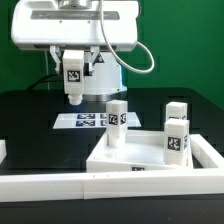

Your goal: Assemble square table

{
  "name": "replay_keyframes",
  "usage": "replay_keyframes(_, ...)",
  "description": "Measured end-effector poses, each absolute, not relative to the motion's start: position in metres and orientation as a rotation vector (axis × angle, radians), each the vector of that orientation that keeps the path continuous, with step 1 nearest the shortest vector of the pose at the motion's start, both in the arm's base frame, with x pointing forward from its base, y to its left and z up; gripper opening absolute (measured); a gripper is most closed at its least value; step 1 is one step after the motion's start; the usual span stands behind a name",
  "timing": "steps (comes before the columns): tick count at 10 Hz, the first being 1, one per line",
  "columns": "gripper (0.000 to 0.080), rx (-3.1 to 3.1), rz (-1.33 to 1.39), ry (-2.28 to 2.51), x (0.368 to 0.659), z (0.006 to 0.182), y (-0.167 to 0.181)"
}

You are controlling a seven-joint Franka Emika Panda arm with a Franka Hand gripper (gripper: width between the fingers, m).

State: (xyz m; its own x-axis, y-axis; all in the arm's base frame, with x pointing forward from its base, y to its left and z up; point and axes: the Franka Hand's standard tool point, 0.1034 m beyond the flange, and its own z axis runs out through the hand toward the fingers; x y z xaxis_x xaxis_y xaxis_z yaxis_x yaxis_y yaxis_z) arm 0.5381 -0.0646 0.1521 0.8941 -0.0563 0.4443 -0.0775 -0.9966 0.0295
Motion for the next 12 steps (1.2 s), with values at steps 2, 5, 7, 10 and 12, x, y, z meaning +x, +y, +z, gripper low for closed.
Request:
replay_keyframes(2,0.0287,3.012,0.704,-0.106,0.538,0.152,-0.065)
replay_keyframes(5,0.0287,3.026,0.668,-0.132,0.533,0.144,-0.072)
replay_keyframes(7,0.0287,3.04,0.677,-0.182,0.541,0.13,-0.055)
replay_keyframes(10,0.0287,3.054,0.707,-0.188,0.565,0.127,-0.037)
replay_keyframes(12,0.0287,3.011,0.773,-0.181,0.57,0.128,-0.04)
